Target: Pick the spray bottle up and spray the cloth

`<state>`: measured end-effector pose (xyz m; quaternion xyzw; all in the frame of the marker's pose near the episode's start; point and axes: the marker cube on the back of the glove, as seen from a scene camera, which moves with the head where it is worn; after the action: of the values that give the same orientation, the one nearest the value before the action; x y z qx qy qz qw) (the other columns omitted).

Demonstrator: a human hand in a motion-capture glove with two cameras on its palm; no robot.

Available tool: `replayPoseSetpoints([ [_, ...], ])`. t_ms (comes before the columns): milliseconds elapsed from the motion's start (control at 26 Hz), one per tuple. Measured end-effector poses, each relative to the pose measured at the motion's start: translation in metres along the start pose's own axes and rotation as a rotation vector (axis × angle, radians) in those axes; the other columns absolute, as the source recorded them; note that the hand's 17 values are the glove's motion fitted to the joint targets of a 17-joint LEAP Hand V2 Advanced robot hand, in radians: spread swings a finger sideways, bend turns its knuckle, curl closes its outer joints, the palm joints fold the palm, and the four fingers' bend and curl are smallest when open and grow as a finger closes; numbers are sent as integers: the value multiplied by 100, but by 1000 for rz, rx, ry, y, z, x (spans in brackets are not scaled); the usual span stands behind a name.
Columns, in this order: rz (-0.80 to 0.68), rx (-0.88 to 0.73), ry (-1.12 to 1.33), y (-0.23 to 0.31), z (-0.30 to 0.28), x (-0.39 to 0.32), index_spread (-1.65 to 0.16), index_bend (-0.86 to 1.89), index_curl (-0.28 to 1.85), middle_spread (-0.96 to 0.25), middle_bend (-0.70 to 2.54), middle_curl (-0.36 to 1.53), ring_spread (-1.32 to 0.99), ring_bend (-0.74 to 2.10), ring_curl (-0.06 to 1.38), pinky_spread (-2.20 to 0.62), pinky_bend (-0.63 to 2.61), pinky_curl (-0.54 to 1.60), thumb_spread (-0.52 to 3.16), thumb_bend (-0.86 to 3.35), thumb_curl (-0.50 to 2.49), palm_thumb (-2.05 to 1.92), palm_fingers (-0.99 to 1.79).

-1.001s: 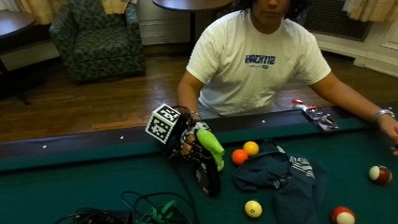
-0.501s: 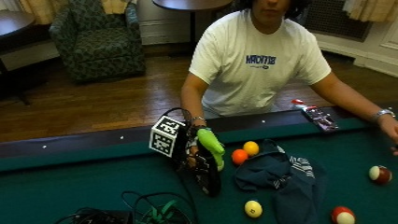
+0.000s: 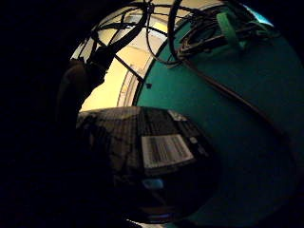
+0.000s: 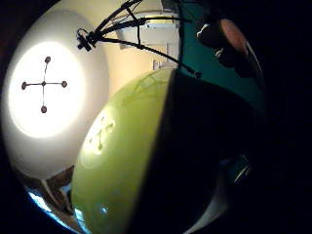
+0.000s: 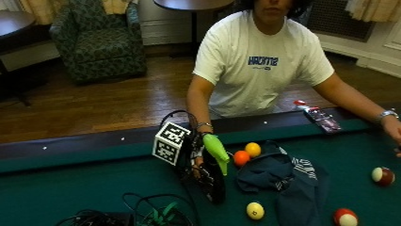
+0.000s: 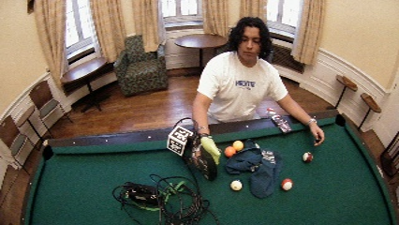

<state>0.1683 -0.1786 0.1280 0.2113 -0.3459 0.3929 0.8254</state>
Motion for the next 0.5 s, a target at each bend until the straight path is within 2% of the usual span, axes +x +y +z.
replayPoseSetpoints([
  [501,-10,-62,52,-18,23,-11,-36,9,21,-23,26,44,-22,46,40,-4,20,35,85,-3,41,89,91],
])
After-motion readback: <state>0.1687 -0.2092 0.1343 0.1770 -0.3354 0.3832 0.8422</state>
